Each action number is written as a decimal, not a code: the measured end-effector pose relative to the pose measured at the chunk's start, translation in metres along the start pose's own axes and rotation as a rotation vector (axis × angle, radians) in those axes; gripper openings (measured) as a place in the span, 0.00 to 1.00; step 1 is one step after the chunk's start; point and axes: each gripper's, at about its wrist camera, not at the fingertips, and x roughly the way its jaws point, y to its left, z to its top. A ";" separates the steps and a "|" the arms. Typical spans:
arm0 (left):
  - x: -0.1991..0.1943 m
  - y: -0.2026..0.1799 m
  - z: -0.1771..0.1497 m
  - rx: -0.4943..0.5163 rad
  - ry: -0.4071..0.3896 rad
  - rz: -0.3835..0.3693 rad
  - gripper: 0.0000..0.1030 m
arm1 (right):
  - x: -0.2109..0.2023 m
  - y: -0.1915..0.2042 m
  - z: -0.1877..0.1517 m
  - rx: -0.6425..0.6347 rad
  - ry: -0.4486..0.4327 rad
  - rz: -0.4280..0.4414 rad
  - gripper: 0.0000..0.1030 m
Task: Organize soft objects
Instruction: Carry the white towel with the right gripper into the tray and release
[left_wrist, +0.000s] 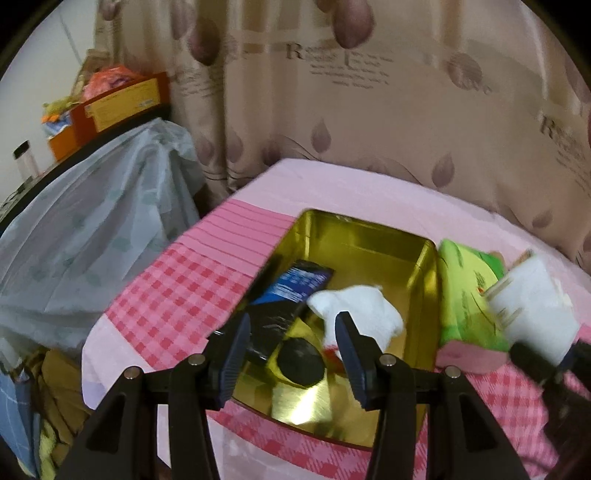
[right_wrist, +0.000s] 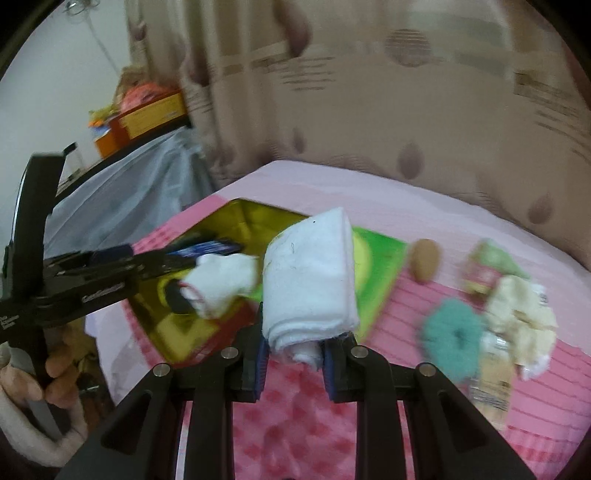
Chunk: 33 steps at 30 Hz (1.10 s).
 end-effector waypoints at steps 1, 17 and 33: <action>0.000 0.003 0.001 -0.010 -0.004 0.007 0.49 | 0.003 0.006 0.000 -0.008 0.005 0.013 0.21; 0.009 0.038 0.003 -0.156 0.035 0.049 0.52 | 0.069 0.075 0.016 -0.093 0.085 0.124 0.21; 0.013 0.037 0.002 -0.150 0.052 0.052 0.52 | 0.086 0.086 0.013 -0.110 0.104 0.113 0.56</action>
